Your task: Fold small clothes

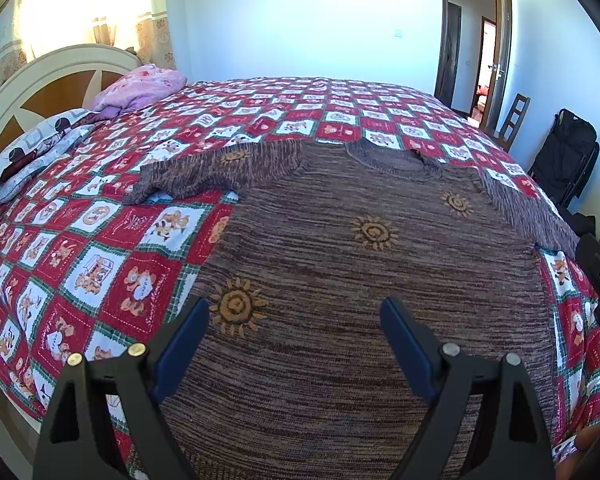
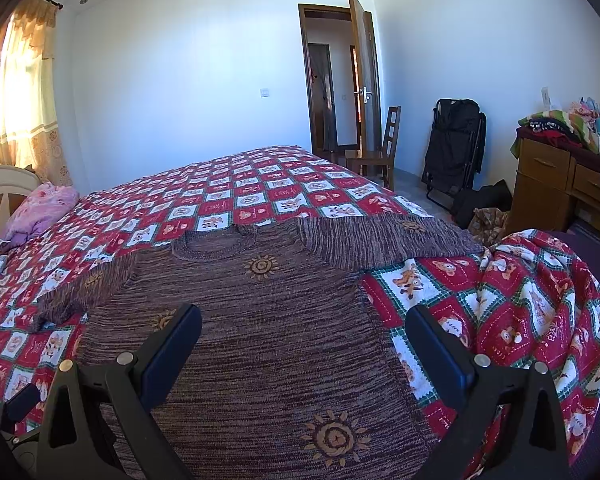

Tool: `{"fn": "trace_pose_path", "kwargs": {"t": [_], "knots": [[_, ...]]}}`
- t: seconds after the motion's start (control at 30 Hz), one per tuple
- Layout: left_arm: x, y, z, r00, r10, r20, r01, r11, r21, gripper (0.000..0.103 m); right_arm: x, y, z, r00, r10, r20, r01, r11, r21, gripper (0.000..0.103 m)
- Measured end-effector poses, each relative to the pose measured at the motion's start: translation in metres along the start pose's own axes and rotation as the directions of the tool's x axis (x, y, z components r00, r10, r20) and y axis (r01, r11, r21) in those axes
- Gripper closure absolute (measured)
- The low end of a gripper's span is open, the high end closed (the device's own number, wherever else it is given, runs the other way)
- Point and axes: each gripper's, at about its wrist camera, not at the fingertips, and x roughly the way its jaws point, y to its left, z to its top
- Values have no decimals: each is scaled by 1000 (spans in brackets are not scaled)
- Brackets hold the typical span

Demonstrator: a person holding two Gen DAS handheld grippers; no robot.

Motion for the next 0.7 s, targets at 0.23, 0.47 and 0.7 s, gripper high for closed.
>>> {"fn": "trace_pose_path", "kwargs": {"t": [0.23, 0.47, 0.7], "knots": [[3, -1, 0, 1000, -3, -12, 3, 1000, -3, 13, 2, 0, -1, 1000, 0, -9, 0, 1000, -4, 1], [3, -1, -1, 1000, -3, -13, 3, 1000, -3, 13, 4, -1, -2, 1000, -3, -12, 3, 1000, -2, 1], [7, -3, -2, 1000, -12, -18, 12, 1000, 0, 13, 5, -1, -3, 1000, -6, -14, 6, 1000, -6, 1]]}}
